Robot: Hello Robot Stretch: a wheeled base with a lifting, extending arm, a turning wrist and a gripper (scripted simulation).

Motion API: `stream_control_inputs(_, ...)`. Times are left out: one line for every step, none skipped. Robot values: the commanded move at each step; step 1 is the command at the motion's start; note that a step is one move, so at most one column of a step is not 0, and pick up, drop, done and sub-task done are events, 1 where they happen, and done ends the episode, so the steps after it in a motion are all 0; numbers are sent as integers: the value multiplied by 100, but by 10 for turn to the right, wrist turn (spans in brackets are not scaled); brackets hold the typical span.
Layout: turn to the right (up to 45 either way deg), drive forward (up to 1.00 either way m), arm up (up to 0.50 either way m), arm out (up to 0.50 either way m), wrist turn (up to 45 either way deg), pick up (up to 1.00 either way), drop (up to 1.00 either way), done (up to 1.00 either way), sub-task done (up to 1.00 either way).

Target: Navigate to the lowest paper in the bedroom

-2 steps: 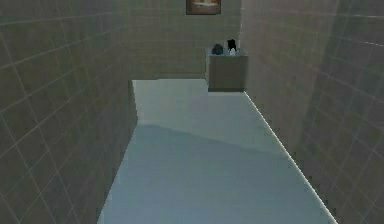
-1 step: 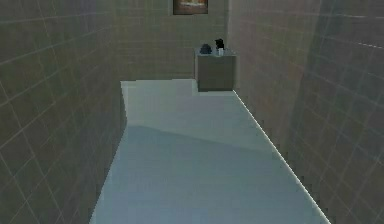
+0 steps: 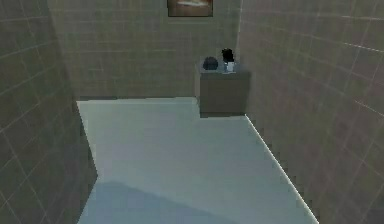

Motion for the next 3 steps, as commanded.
stream_control_inputs(0,100,0,0,0,0,0,0,0)
stream_control_inputs(0,100,0,0,0,0,0,0,0)
stream_control_inputs(60,0,0,0,0,0,0,0,0)
